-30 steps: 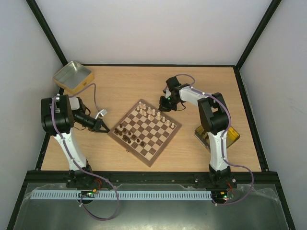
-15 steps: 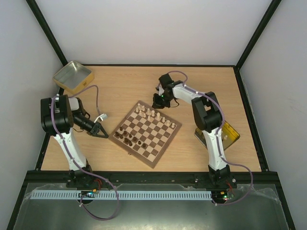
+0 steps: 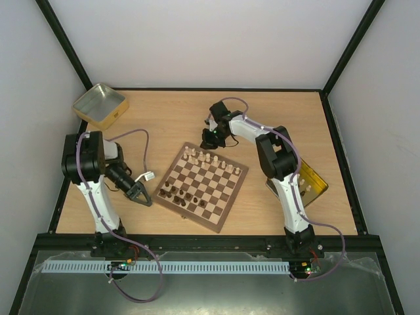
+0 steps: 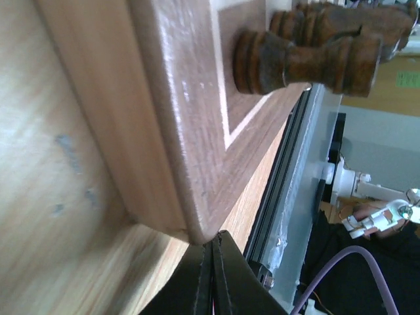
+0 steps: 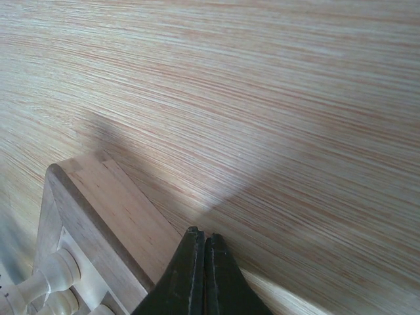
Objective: Set up the chess pieces on the board
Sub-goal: Adjust the chessboard at the center of the board.
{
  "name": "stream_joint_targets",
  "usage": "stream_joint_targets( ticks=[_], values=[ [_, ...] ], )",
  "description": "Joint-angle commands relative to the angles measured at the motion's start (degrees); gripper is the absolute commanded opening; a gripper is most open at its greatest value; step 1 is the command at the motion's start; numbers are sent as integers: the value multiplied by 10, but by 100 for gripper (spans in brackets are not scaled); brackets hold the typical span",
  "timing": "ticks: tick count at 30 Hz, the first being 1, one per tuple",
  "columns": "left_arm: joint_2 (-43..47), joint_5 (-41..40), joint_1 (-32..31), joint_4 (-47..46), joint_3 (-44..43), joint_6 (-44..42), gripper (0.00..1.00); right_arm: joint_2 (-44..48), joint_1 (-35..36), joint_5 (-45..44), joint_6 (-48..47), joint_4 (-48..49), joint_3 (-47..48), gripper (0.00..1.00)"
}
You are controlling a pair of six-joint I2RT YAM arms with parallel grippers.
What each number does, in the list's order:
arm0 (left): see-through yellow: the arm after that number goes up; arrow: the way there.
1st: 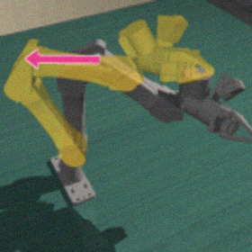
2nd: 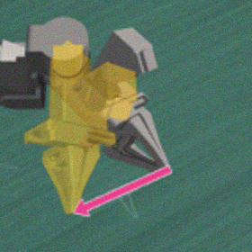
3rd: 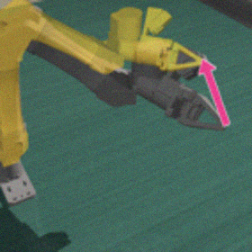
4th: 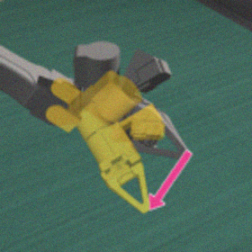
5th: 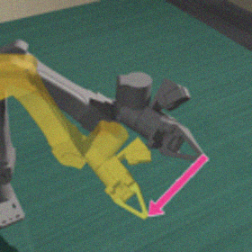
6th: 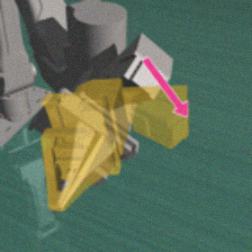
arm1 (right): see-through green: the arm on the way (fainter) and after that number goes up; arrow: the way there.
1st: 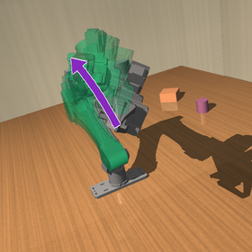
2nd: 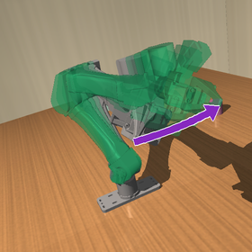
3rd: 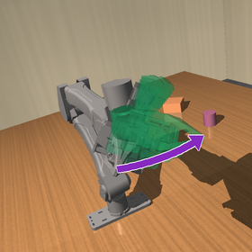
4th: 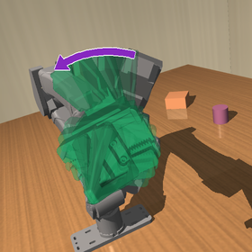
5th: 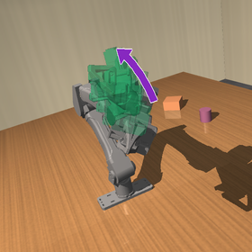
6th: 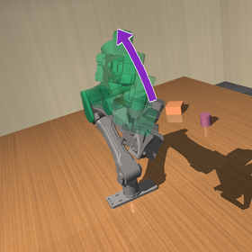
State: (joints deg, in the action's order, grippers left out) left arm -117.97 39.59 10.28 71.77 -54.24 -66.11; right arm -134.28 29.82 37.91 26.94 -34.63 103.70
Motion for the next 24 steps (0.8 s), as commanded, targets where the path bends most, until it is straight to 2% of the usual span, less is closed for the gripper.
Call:
stream_joint_targets(
  ticks=[1, 7, 11, 14, 19, 24],
  values=[
    [-8, -10, -16, 16, 17, -36, 2, -23, 12, 12, -16, -38, 8, 2],
    [-14, -12, -31, 19, 17, -45, 3, -33, 19, 19, -21, -39, 14, 2],
    [-12, -34, -24, -13, 15, -23, 2, -41, 22, 16, -23, -43, 20, 2],
    [-10, -58, 9, -21, -2, -16, 2, -41, 22, 9, -26, -46, 21, 2],
    [-12, -62, 77, -9, -87, 3, 2, -49, 21, 7, -25, -51, 34, 2],
    [-23, -38, 95, 0, -117, 16, 2, -62, 25, 18, -25, -54, 51, 2]
  ],
)
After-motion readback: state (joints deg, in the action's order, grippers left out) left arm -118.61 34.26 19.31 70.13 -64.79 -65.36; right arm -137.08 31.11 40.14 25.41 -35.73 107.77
